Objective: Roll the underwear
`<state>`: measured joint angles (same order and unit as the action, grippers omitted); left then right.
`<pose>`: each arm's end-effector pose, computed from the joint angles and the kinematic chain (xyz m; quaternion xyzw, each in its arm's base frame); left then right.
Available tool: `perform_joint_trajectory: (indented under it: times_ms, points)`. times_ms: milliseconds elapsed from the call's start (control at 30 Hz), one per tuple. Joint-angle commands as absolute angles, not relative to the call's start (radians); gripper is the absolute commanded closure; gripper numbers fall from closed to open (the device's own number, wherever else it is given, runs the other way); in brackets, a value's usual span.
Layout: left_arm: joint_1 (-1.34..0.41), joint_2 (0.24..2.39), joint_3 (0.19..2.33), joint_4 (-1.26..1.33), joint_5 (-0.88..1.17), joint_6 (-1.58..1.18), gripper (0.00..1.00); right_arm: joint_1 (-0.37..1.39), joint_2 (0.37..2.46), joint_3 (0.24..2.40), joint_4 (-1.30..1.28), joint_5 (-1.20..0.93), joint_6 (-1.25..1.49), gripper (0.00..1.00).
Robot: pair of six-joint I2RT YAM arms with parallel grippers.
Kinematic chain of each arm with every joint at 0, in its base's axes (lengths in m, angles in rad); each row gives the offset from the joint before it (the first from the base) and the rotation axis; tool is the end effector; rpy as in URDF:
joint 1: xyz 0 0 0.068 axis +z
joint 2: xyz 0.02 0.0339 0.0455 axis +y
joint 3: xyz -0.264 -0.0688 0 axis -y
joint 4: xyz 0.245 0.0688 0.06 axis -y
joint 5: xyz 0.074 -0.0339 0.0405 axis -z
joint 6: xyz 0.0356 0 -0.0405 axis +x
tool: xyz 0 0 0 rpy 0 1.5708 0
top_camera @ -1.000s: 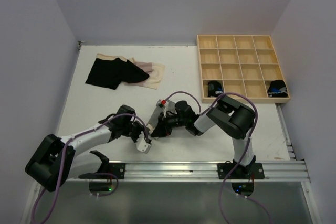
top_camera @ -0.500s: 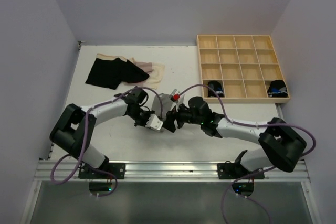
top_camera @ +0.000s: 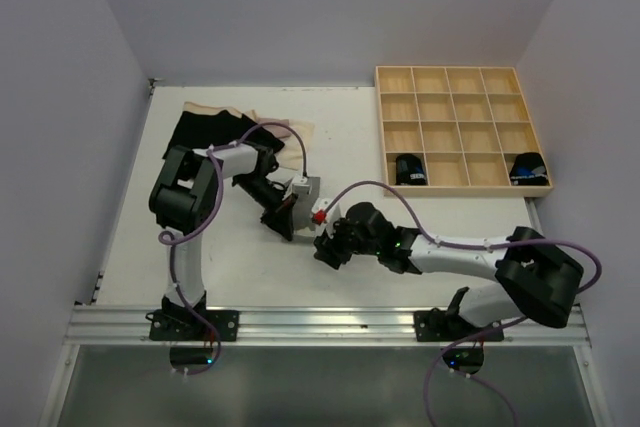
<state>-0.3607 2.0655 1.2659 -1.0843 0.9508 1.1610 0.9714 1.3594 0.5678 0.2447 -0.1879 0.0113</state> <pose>0.2985 -0.1436 0.1219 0.5539 0.6853 -0.4704 0.0484 0.1483 0.2288 0.1828 -0.4416 0.7486 0.3022 0.3914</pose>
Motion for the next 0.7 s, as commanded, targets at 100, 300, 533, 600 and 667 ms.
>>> perform_joint_trajectory:
  times_ms: [100, 300, 533, 600, 667]
  points:
    - [-0.36, 2.239, 1.305, -1.147, 0.707, 1.138, 1.0, 1.072, 1.522, 0.696, 0.236, -0.069, -0.201, 0.43]
    - [-0.359, 2.279, 1.364, -1.17, 0.7, 1.111, 1.0, 1.129, 1.555, 0.749, 0.253, -0.014, -0.267, 0.4]
    - [-0.357, 2.293, 1.381, -1.19, 0.706, 1.101, 1.0, 1.15, 1.581, 0.782, 0.258, 0.011, -0.347, 0.39]
    - [-0.356, 2.304, 1.391, -1.193, 0.71, 1.098, 1.0, 1.152, 1.615, 0.79, 0.261, 0.008, -0.368, 0.39]
    - [-0.354, 2.307, 1.399, -1.2, 0.713, 1.097, 0.99, 1.151, 1.661, 0.793, 0.281, 0.005, -0.379, 0.39]
